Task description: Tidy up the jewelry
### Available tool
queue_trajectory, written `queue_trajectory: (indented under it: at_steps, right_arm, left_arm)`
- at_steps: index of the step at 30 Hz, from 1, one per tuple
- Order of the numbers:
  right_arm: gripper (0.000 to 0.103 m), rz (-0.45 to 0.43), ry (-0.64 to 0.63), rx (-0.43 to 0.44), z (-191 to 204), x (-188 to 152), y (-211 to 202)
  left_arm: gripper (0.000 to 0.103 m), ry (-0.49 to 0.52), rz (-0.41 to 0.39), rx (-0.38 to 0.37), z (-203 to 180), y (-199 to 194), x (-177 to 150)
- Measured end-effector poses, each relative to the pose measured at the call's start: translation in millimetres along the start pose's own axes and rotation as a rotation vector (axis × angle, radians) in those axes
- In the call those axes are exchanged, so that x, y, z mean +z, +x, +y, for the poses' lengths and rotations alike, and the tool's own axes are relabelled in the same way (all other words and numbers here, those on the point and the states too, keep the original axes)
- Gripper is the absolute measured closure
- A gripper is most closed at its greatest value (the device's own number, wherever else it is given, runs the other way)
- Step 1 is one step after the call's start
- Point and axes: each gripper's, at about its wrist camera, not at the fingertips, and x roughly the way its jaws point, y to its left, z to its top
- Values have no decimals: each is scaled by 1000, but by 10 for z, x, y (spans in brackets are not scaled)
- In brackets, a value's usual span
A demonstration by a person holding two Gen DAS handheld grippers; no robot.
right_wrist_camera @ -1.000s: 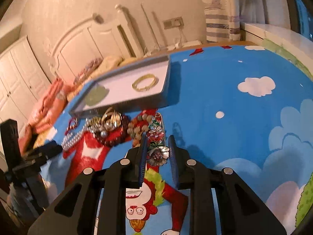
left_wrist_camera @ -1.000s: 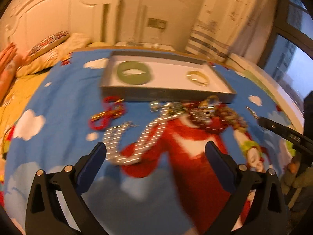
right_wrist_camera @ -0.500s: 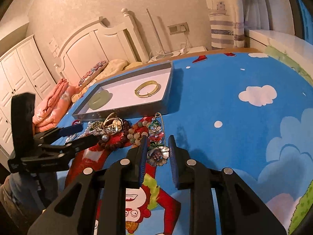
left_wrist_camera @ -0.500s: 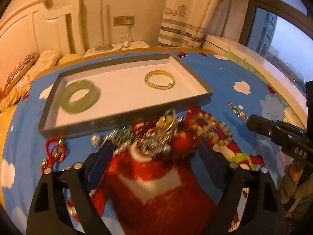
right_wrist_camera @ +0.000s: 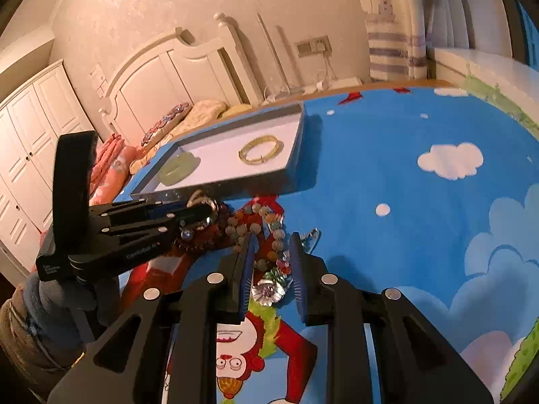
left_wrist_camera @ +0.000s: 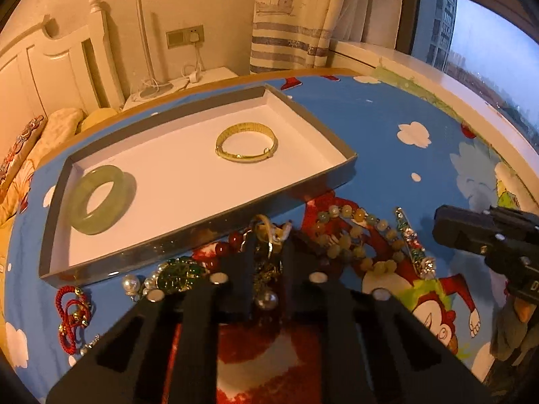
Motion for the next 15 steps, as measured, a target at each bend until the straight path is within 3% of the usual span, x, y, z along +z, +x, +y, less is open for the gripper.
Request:
queue_trajectory:
  at_steps: [5, 7, 10, 15]
  right_arm:
    - [76, 75, 23, -24, -32, -12, 87]
    - [65, 93, 25, -46, -30, -24, 109]
    - [56, 109, 19, -68, -17, -28, 145]
    - [56, 140, -72, -132, 158, -69, 222]
  left_arm:
    - [93, -76, -82, -25, 95, -231, -10]
    - [93, -122, -124, -51, 167, -368, -22]
    - [93, -180, -169, -103, 277, -556, -62]
    - [93, -275, -211, -167, 499, -762, -214]
